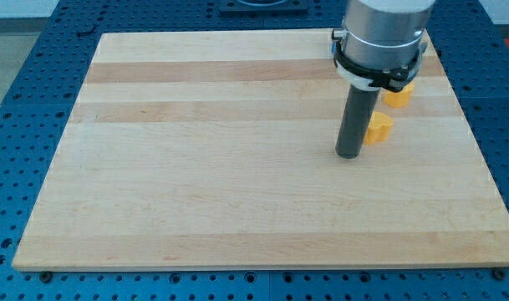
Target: Nudge green circle along with group of blocks a bit down
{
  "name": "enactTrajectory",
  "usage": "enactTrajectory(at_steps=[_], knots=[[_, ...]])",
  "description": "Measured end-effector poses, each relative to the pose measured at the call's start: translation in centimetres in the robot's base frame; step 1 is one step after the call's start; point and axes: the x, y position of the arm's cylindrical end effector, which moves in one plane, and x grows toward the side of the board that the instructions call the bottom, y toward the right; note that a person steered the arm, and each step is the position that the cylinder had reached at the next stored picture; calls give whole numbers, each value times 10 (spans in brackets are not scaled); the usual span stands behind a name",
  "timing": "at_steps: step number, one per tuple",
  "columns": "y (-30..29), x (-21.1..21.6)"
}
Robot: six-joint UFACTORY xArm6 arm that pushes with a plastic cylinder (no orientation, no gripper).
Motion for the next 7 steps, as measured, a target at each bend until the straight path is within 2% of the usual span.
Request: enactTrajectory(at_steps=[2, 3, 5, 7], knots=[[67, -43], [74, -48], [18, -58], [19, -132]])
